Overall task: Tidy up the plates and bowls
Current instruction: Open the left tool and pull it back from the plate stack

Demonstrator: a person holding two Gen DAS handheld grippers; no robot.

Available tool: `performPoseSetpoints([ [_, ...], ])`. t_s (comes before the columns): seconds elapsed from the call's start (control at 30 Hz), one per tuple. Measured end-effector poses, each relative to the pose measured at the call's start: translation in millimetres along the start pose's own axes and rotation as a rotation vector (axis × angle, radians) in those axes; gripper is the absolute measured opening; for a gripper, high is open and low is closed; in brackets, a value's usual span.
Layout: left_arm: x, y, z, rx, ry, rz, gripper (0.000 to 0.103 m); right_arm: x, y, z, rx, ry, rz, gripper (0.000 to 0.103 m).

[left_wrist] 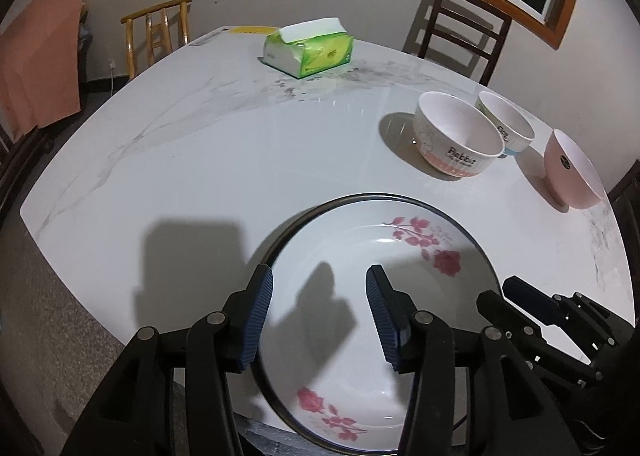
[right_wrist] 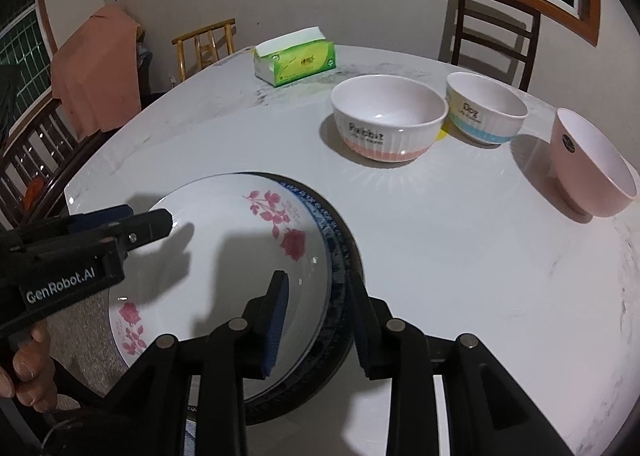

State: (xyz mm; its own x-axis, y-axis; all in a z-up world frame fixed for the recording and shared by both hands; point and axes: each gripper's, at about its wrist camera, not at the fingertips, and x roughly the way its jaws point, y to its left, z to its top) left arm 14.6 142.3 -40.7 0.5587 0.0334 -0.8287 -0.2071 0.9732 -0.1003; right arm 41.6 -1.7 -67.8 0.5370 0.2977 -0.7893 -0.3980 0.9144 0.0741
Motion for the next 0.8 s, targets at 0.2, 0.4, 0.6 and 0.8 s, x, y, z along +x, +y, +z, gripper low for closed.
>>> performPoseSetpoints([
  [0.2,-2.7,-18.3,2.7,0.037,-0.011,-0.011,0.048,-12.9,-21.0,0.7,0.049,-0.025,-0.009,0.03],
  [0.4,-0.5,-46.4,7.5,0.091,-0.008,-0.036,0.051,-24.7,-55.0,-0.5,0.112,-0.041,-0.041,0.03],
  [0.6,4.6,-80.5,15.6,0.153,0.009,-0.076,0.052,-33.0,-100.6,-4.4,0.2,-0.044,-0.077,0.03],
  [0.8,10.8,-119.9,26.5,0.2,0.036,-0.12,0.052,-43.9,-146.0,-8.9,0.273,-0.045,-0.124,0.03],
])
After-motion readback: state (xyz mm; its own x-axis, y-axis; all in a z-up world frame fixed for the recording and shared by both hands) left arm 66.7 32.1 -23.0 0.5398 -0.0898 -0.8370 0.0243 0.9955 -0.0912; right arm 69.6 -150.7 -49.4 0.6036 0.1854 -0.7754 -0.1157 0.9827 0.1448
